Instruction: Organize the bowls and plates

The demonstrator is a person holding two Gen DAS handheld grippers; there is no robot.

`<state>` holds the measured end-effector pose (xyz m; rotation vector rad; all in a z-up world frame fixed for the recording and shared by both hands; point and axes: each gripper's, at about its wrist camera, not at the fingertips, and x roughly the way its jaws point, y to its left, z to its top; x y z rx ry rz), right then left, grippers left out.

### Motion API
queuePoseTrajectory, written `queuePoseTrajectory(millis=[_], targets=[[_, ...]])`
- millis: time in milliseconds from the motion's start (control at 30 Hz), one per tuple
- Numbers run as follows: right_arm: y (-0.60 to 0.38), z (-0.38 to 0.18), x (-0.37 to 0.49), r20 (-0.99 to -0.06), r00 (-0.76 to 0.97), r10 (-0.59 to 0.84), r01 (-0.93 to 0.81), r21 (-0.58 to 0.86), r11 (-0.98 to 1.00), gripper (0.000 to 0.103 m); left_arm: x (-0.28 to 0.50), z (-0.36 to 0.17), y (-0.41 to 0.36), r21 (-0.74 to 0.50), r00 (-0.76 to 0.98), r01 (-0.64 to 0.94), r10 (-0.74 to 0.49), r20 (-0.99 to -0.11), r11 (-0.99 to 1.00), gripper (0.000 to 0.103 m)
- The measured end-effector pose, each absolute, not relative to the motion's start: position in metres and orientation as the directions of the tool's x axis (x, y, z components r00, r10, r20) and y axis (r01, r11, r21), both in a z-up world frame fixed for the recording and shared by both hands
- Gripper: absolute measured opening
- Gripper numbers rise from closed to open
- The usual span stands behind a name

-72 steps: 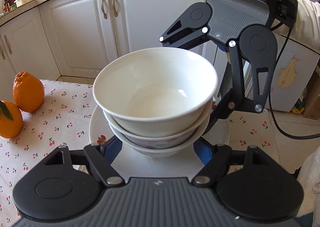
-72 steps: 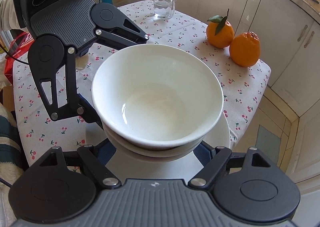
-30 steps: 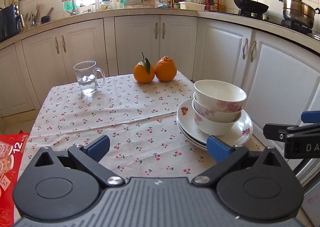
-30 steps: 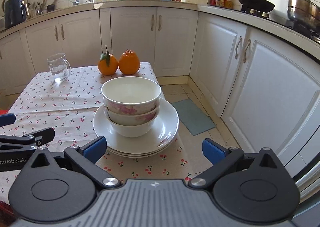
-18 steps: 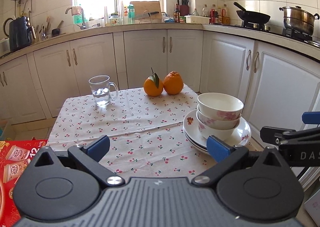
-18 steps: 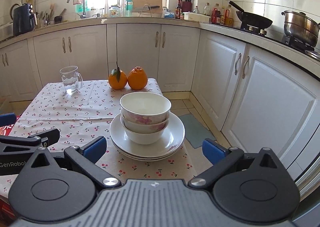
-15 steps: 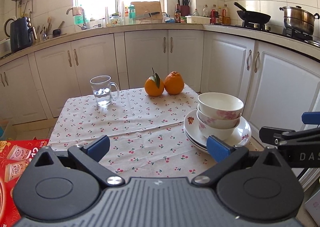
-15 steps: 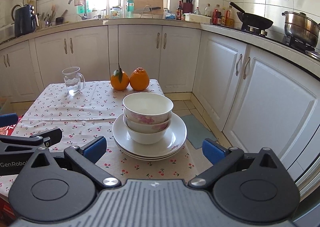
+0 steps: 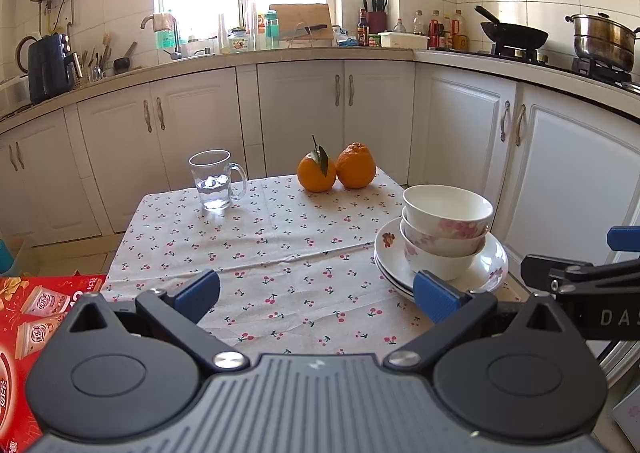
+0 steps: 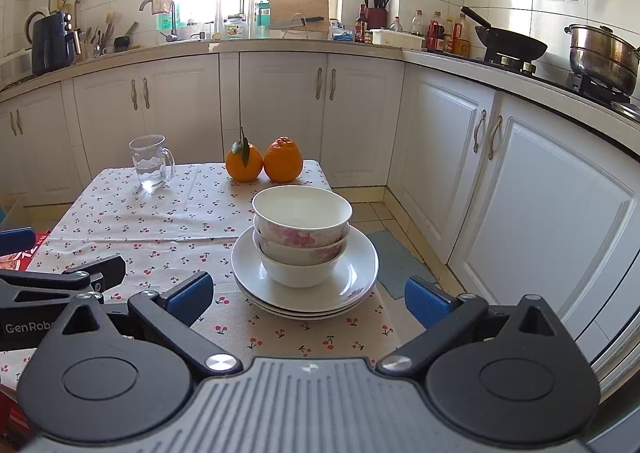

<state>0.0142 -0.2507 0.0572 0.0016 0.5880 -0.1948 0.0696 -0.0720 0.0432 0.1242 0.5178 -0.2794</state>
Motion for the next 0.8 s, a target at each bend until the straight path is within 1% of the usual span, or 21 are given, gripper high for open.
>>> queuePoseTrajectory(millis=[800], targets=[[-0.2529, 0.0573, 0.0119, -0.544, 0.819, -0.18, 0.185, -0.046, 0.982, 0.103, 0.0679, 0.0446, -0.0742, 0.053, 0.833, 0.291, -0.226, -0.504, 0.955, 0.102]])
